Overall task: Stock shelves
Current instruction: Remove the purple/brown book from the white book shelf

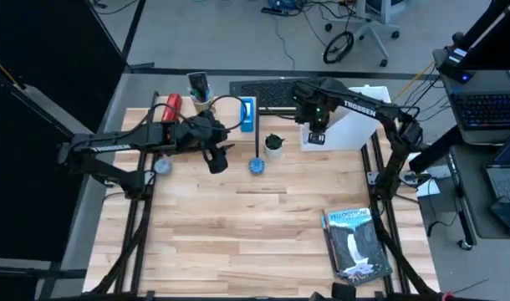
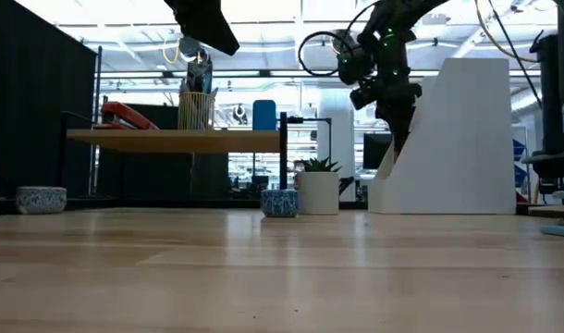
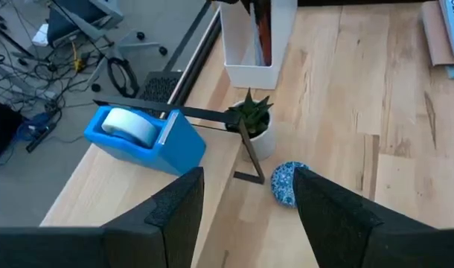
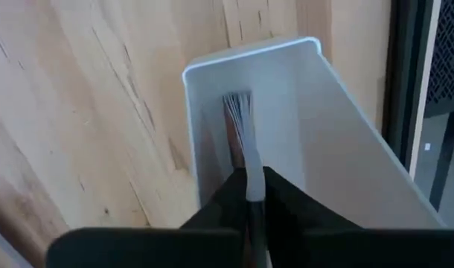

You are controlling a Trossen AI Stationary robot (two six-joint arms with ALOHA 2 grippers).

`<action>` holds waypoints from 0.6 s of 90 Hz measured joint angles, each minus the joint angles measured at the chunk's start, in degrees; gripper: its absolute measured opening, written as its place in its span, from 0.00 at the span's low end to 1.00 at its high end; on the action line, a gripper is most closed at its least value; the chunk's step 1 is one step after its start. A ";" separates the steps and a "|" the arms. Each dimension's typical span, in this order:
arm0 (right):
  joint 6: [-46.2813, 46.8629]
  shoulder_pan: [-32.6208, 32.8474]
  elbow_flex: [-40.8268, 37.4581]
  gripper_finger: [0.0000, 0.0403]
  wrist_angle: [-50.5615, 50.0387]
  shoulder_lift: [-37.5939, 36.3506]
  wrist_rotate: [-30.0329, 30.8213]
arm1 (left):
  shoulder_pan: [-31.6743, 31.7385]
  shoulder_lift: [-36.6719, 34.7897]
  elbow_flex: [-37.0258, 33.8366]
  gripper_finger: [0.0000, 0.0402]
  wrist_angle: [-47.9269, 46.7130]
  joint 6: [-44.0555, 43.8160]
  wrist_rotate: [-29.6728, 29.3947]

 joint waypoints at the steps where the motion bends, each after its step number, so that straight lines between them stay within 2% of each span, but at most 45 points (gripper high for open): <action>1: 0.00 0.07 0.00 0.03 -0.05 -0.04 0.04 | 0.00 0.00 0.00 0.48 0.00 0.00 0.00; 22: 0.40 1.61 7.02 0.01 -3.66 -0.26 0.37 | 0.02 0.00 0.00 0.48 0.02 0.04 0.00; 54: 4.46 2.56 29.68 0.02 -8.11 -0.37 0.04 | 0.00 0.00 0.00 0.48 0.09 0.07 0.00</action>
